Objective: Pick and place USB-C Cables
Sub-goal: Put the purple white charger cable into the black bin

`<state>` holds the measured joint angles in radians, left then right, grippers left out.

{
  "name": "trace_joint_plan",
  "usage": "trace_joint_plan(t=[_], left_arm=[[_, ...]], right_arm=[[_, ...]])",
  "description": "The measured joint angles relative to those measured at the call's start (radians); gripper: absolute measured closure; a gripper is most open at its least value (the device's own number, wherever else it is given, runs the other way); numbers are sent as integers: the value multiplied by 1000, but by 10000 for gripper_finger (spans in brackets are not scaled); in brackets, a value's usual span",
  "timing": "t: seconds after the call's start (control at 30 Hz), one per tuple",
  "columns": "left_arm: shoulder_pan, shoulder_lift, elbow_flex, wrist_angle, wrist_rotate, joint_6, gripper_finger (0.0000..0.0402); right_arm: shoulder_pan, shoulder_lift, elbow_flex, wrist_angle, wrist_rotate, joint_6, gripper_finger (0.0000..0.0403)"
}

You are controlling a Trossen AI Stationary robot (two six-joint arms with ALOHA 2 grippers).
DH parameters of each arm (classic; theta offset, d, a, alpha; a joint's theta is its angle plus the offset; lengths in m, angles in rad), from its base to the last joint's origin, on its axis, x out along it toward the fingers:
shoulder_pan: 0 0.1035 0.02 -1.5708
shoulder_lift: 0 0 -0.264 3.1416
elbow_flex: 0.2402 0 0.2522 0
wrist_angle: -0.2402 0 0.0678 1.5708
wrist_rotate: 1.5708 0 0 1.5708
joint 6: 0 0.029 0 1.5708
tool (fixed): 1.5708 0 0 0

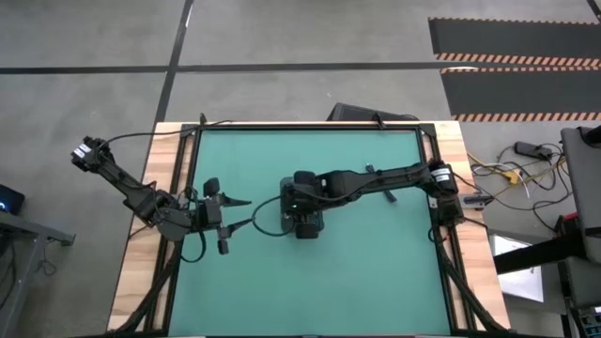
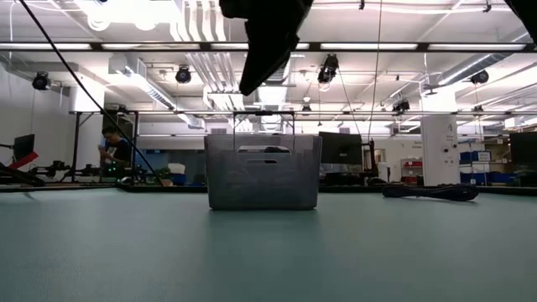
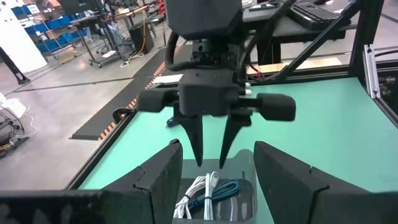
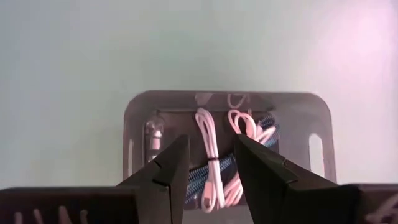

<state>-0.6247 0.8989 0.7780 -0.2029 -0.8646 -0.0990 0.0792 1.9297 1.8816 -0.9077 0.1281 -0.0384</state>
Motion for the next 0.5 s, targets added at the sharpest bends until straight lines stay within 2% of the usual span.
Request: trace_joint_plan(t=[0.3,0.5], left_arm=[[0,0,0,0,0,0,219],[0,0,0,1,0,0,219]], right_arm=[[-7,-119,-158,8,12,102,282],[-26,-233,-297,9,113,184,282]])
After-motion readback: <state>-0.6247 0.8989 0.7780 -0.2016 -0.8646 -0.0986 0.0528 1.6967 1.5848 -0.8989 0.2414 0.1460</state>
